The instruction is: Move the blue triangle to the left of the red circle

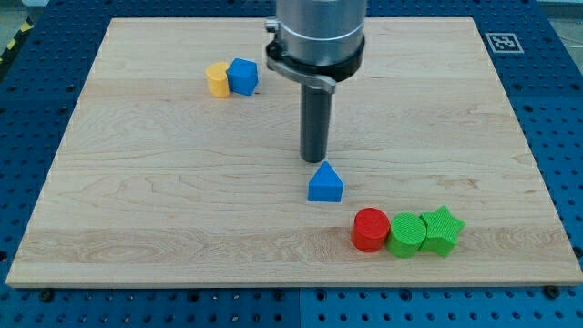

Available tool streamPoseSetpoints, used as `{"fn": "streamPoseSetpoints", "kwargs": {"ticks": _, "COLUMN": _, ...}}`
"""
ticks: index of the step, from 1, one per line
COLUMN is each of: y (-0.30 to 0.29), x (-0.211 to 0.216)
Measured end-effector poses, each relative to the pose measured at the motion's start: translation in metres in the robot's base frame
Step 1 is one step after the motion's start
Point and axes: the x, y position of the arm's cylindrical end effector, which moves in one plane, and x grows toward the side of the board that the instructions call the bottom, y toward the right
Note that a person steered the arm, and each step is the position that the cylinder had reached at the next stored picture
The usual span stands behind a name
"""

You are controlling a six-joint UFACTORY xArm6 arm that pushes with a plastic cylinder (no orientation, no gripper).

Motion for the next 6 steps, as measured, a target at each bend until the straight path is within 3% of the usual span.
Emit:
{"fn": "streamPoseSetpoints", "kwargs": {"ticks": 2, "y": 0.006, "x": 0.063}}
{"fn": "streamPoseSetpoints", "kwargs": {"ticks": 6, "y": -0.007, "x": 0.070}}
